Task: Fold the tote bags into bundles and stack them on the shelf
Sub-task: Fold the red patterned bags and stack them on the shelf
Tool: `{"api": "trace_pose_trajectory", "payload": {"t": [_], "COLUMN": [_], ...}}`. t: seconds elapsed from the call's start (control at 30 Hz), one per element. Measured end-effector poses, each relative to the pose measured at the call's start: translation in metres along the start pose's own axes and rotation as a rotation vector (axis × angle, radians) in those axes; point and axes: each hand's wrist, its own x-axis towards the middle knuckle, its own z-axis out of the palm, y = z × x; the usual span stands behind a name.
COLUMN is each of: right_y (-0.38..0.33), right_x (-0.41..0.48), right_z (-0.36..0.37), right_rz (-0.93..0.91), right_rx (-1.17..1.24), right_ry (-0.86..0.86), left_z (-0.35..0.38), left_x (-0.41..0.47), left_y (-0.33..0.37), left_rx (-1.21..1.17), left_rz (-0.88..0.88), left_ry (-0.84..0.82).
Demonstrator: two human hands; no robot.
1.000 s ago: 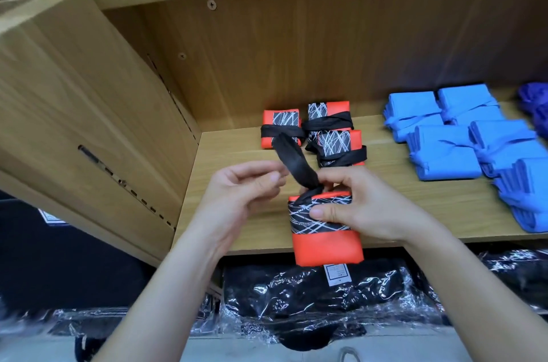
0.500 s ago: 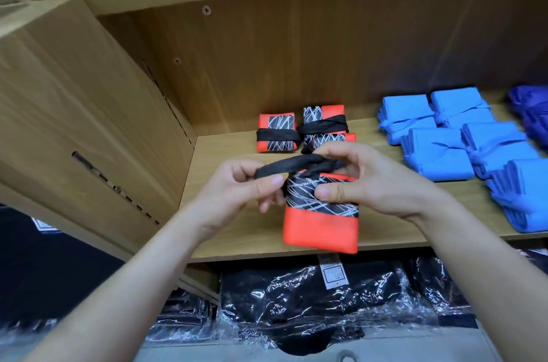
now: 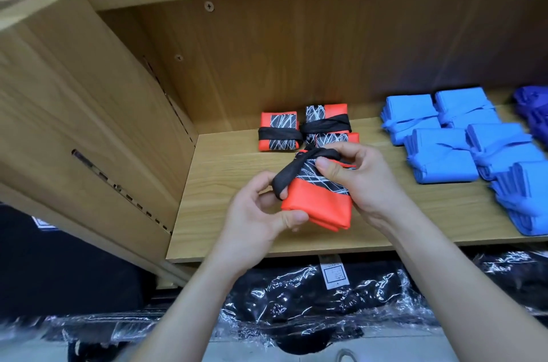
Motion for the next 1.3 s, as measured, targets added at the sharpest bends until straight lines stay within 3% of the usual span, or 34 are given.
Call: {"api": "trace_pose_trajectory", "payload": {"t": [0.13, 0.27, 0.5, 0.73, 0.9, 1.1, 1.3], "right_y": [0.005, -0.003, 0.017, 0.024, 0.016, 0.016, 0.025], "right_x": [-0.004, -0.015, -0.008, -0.010, -0.005, 0.000, -0.003], "right_z": [0.005, -0.011, 0.003, 0.017, 0.031, 0.030, 0.029], "right_rz": [0.040, 0.260, 0.036, -0.046, -0.090, -0.144, -0.140], "right_rx": [-0.006, 0.069, -0.013, 0.025, 0.054, -0.089, -0.097], "right_ry": [0.027, -0.300, 0.109, 0.306, 0.429, 0.510, 0.499], "left_z": [0.001, -0.003, 0.010, 0.015, 0.025, 0.026, 0.024], "left_x": [0.004, 0.003, 0.013, 0.023, 0.018, 0.011, 0.009], "left_y": [-0.002, -0.003, -0.010, -0.026, -0.035, -0.028, -0.024], "left_rx": [0.018, 0.026, -0.045, 0.062, 0.135, 0.071, 0.161], "left_rz": [-0.005, -0.041, 0.018, 0.088, 0.083, 0.099, 0.000], "left_ry": [0.038, 0.035, 0.266, 0.493, 0.501, 0.293, 0.445]}}
